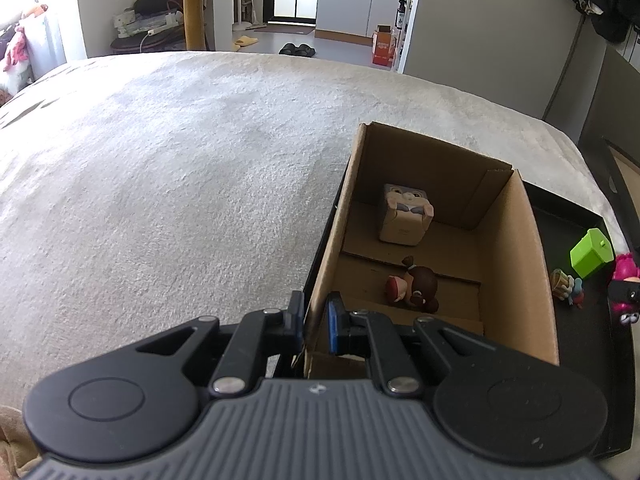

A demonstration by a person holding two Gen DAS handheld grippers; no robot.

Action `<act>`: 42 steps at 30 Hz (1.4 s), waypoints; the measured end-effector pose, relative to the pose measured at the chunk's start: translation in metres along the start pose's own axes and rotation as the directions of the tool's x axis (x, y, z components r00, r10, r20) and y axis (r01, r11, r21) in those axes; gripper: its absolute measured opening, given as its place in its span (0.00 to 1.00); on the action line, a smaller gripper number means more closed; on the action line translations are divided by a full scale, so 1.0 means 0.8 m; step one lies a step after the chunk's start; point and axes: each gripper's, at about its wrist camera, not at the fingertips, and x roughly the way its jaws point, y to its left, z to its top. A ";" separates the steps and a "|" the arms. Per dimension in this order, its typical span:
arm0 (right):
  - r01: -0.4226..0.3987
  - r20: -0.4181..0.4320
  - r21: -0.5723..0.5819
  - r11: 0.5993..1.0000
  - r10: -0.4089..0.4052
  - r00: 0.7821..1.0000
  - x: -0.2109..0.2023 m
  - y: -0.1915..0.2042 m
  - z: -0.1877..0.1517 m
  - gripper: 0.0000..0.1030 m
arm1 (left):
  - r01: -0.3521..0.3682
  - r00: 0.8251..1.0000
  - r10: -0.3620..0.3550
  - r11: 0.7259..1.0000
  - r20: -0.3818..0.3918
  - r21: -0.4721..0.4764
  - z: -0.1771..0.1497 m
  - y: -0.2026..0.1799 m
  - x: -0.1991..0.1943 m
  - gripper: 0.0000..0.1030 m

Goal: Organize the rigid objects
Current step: 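Carry the pink plush toy with the right gripper and release it into the box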

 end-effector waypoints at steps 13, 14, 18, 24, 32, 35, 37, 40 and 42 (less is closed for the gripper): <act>-0.063 0.050 -0.076 0.995 0.067 0.997 -0.023 0.056 0.030 0.35 | 0.000 1.000 0.000 1.000 0.002 0.001 0.000 0.001 0.000 0.10; -0.069 0.053 -0.082 0.994 0.074 0.996 -0.024 0.061 0.033 0.35 | 0.002 1.000 -0.002 1.000 0.002 -0.001 0.000 0.001 0.001 0.10; -0.091 0.065 -0.113 0.989 0.099 0.993 -0.025 0.081 0.044 0.35 | 0.009 1.000 -0.009 1.000 0.002 -0.007 0.000 0.003 0.001 0.10; -0.117 0.074 -0.143 0.983 0.129 0.989 -0.022 0.101 0.055 0.35 | 0.017 1.000 -0.017 1.000 0.001 -0.013 0.000 0.006 0.000 0.10; -0.136 0.092 -0.199 0.970 0.157 0.983 -0.017 0.126 0.071 0.35 | 0.020 1.000 -0.020 1.000 0.000 -0.017 0.000 0.007 0.000 0.10; -0.141 0.092 -0.217 0.966 0.164 0.982 -0.013 0.132 0.074 0.35 | 0.023 1.000 -0.023 1.000 0.001 -0.019 0.000 0.007 0.000 0.10; -0.147 0.089 -0.223 0.964 0.170 0.981 -0.011 0.135 0.075 0.35 | 0.025 1.000 -0.025 0.999 0.000 -0.021 0.000 0.008 0.001 0.10; -0.156 0.087 -0.241 0.958 0.181 0.980 -0.007 0.142 0.077 0.35 | 0.028 1.000 -0.028 0.999 0.000 -0.024 0.001 0.009 0.000 0.10; -0.159 0.087 -0.253 0.954 0.186 0.979 -0.003 0.146 0.078 0.35 | 0.029 1.000 -0.029 0.999 0.000 -0.025 0.000 0.010 0.001 0.10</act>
